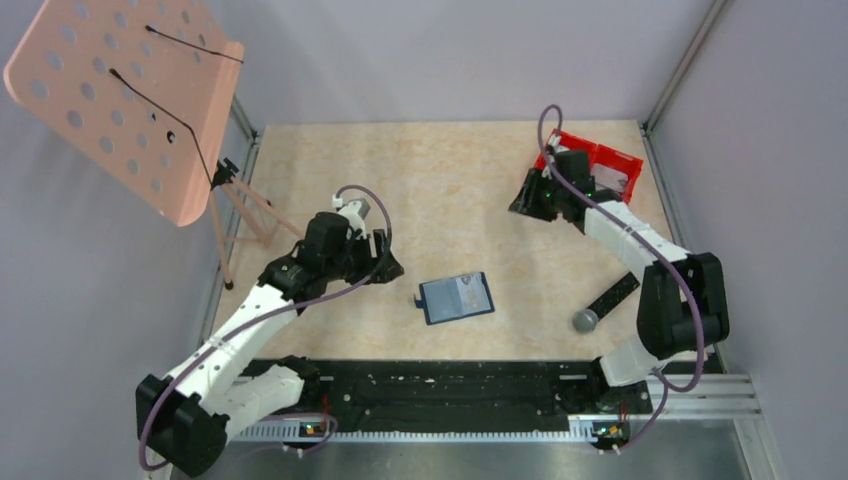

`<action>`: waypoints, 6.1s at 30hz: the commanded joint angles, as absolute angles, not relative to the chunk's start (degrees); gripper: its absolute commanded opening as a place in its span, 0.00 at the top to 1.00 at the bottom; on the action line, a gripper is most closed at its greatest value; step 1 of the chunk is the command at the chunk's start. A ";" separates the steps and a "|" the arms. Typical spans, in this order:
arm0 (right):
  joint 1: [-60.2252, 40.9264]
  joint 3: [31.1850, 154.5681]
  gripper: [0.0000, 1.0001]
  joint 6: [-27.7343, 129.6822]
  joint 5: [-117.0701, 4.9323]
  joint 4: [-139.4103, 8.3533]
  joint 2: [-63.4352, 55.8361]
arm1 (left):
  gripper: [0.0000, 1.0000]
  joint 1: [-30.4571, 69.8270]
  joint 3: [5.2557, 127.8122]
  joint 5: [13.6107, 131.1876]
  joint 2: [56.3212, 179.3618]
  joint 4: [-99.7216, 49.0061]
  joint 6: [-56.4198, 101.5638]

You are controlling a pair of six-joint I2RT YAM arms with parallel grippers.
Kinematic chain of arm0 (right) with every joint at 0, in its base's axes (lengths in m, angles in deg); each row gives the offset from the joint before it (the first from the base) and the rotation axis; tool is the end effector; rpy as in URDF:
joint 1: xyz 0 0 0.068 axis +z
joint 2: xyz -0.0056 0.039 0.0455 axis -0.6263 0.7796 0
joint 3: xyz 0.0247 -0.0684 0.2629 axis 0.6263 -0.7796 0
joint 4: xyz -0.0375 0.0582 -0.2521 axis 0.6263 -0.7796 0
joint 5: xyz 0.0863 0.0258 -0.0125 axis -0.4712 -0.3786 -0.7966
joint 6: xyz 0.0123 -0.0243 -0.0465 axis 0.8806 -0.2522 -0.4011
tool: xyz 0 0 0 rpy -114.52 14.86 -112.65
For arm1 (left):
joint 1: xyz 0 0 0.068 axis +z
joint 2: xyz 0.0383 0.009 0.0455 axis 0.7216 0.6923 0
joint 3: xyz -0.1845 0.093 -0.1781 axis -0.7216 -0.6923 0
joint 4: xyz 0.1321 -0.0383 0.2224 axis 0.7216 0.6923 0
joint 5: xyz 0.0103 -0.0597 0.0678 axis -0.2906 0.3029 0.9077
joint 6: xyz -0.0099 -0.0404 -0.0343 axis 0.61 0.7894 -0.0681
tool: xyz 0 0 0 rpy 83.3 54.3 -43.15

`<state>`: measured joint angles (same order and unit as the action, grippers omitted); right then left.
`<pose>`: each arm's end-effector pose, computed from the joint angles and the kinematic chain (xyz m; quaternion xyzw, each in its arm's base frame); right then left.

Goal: Take the credit cards out of the card holder
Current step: Remove the credit card from the card holder.

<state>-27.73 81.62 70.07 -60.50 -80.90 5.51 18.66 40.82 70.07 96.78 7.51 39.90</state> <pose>0.3413 0.0743 0.2512 0.0751 0.9063 0.2193 0.3533 0.1764 -0.0992 0.2857 0.0291 0.8978 -0.2773 0.3408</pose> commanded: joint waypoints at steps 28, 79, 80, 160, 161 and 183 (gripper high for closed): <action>-9.84 56.67 0.77 75.54 -71.42 -66.03 -1.20 | 0.46 9.40 33.35 55.61 128.07 -36.01 57.37; -9.76 50.32 1.00 77.76 -71.97 -58.97 2.89 | 0.51 7.71 31.06 57.98 130.84 -41.08 59.07; -9.77 50.25 1.00 77.83 -71.99 -58.88 2.81 | 0.51 7.69 30.97 57.98 130.92 -41.46 59.19; -8.62 49.22 1.00 81.67 -71.65 -55.98 4.61 | 1.00 6.02 31.02 58.57 136.49 -42.57 62.10; -8.63 49.35 1.00 81.61 -71.36 -56.23 4.93 | 1.00 6.07 30.87 58.67 136.20 -42.24 62.14; -9.25 49.54 1.00 80.94 -71.90 -56.81 2.44 | 1.00 11.74 29.87 50.51 134.15 -39.21 60.24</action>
<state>-9.54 49.49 82.29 -72.07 -55.92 3.72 11.18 29.59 53.15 134.68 -38.30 61.41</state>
